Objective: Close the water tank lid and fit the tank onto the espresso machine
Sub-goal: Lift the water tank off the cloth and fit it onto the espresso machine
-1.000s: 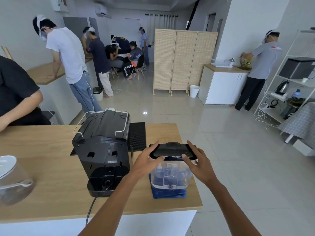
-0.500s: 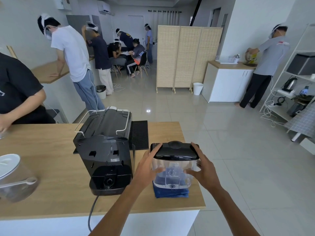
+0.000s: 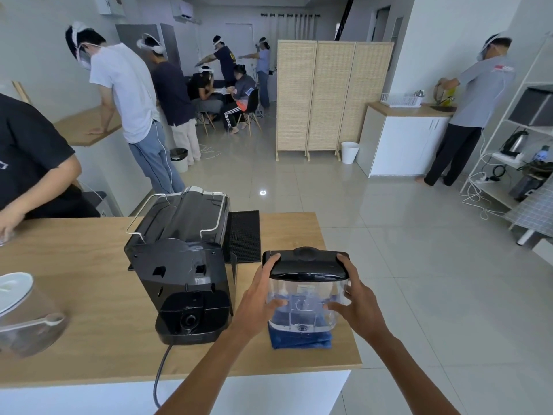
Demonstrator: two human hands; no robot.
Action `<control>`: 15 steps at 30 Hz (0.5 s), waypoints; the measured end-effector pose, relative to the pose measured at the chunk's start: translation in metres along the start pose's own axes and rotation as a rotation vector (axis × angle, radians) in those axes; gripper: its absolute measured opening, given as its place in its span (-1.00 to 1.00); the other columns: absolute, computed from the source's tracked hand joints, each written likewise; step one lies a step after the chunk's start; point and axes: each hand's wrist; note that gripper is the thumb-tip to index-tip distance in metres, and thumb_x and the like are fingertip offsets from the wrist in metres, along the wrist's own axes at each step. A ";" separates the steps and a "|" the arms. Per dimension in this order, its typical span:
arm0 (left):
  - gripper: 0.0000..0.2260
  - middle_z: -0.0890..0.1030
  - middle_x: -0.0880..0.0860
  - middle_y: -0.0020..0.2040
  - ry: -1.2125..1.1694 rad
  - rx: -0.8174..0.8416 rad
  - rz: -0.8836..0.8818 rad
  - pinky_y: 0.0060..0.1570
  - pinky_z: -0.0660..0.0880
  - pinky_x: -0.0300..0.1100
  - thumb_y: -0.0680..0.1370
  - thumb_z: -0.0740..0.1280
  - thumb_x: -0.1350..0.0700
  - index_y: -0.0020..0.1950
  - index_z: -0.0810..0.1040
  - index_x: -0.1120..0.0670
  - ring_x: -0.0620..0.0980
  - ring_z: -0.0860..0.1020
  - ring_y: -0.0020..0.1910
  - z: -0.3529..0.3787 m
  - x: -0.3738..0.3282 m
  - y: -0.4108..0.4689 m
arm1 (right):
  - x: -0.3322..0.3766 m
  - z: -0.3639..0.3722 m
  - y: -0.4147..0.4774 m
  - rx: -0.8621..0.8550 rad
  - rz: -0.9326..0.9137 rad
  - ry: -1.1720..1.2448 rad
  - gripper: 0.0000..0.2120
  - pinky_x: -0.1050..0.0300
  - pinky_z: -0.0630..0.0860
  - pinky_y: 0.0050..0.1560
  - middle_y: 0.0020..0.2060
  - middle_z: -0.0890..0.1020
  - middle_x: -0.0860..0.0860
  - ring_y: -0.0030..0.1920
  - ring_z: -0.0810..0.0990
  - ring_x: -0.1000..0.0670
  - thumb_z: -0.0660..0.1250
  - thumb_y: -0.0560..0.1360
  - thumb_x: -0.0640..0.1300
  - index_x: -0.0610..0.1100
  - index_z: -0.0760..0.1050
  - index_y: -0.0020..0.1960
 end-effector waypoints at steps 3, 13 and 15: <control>-0.24 -0.05 -0.58 0.43 -0.035 -0.014 0.006 0.15 0.04 -0.59 0.43 0.19 -0.33 0.57 -0.05 -0.25 -0.66 0.01 0.32 0.001 0.001 -0.002 | 0.003 0.000 -0.002 0.009 0.003 -0.038 0.01 0.44 0.42 0.16 0.39 0.44 0.16 0.23 0.60 -0.04 0.56 0.39 -0.07 0.31 -0.07 0.53; -0.29 0.48 0.11 0.37 0.034 -0.075 0.046 -0.03 0.48 -0.23 0.42 0.09 -0.35 0.55 -0.06 -0.36 -0.28 0.47 -0.34 -0.021 -0.015 -0.002 | 0.036 -0.015 0.000 -0.023 -0.023 -0.139 -0.06 0.64 0.35 -0.18 0.44 0.45 0.03 0.02 0.63 0.00 0.46 0.47 0.02 0.43 -0.21 0.45; -0.30 0.52 0.25 0.29 0.065 -0.101 0.027 0.04 0.50 0.09 0.44 0.15 -0.25 0.54 -0.05 -0.39 -0.24 0.42 -0.44 -0.036 -0.025 -0.004 | 0.050 -0.020 0.003 -0.033 -0.039 -0.148 -0.06 0.60 0.36 -0.22 0.44 0.44 0.07 -0.12 0.59 0.10 0.47 0.46 0.05 0.43 -0.21 0.46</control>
Point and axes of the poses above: each hand's wrist, its own y-axis towards the middle knuckle, its own z-axis out of the palm, x = y × z
